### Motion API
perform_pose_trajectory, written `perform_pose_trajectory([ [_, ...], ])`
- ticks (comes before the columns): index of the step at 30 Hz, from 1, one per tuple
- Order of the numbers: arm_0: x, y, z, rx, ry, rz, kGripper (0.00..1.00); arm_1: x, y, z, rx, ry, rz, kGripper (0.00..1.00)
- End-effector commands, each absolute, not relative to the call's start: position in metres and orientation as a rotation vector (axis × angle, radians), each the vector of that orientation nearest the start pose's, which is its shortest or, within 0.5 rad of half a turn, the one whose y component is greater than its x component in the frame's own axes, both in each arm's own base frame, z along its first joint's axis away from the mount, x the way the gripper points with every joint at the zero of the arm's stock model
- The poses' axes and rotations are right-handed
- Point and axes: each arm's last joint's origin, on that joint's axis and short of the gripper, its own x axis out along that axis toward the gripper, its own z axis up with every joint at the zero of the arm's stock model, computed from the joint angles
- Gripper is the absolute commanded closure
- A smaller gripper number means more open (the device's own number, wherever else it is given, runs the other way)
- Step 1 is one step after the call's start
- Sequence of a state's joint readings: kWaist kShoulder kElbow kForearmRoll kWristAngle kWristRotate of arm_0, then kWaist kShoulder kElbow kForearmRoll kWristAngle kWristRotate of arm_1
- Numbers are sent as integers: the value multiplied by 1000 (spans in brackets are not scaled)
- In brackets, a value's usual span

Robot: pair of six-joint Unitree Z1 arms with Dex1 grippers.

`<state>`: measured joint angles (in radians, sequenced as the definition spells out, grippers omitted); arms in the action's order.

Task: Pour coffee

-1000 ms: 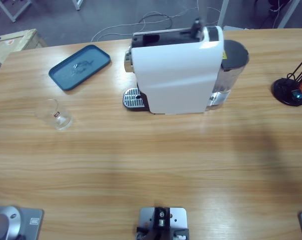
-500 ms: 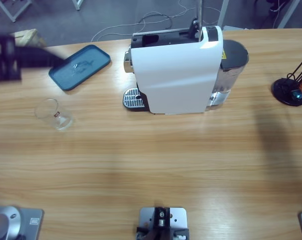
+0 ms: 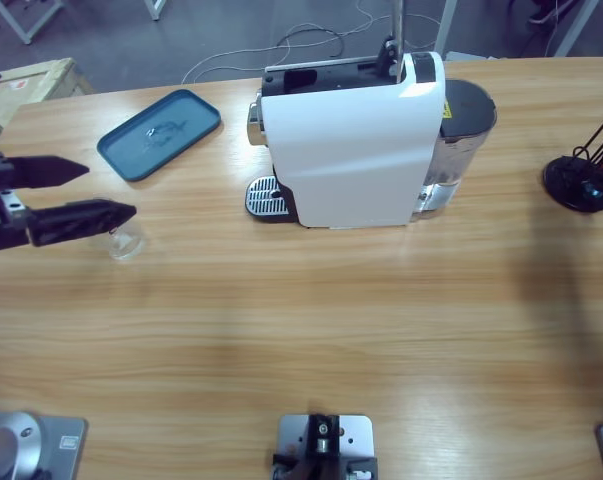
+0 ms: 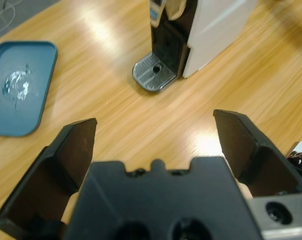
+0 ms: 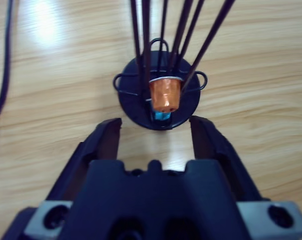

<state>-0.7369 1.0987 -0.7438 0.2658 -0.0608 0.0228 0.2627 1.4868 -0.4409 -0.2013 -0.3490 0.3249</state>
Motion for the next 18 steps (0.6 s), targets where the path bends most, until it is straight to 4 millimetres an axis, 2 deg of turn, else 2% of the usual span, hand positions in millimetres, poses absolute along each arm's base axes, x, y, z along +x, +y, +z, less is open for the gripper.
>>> perform_pose_trajectory([
  [1, 122, -134, 313, 258, 632, -845, 0, 212, 26, 187, 35, 837, -249, 535],
  [2, 123, -135, 313, 259, 633, -846, 0, 212, 26, 187, 31, 833, -246, 652],
  [3, 122, -135, 313, 258, 632, -847, 0, 212, 26, 188, 27, 832, -241, 704],
  [6, 122, -134, 314, 257, 627, -845, 0, 214, 26, 186, 27, 834, -226, 713],
  [8, 121, -133, 315, 255, 622, -846, 0, 216, 26, 182, 26, 837, -226, 853],
  [17, 120, -132, 316, 254, 615, -846, 0, 219, 25, 176, 52, 811, -216, 858],
  [18, 120, -132, 316, 255, 616, -845, 0, 218, 25, 177, 57, 803, -217, 831],
])
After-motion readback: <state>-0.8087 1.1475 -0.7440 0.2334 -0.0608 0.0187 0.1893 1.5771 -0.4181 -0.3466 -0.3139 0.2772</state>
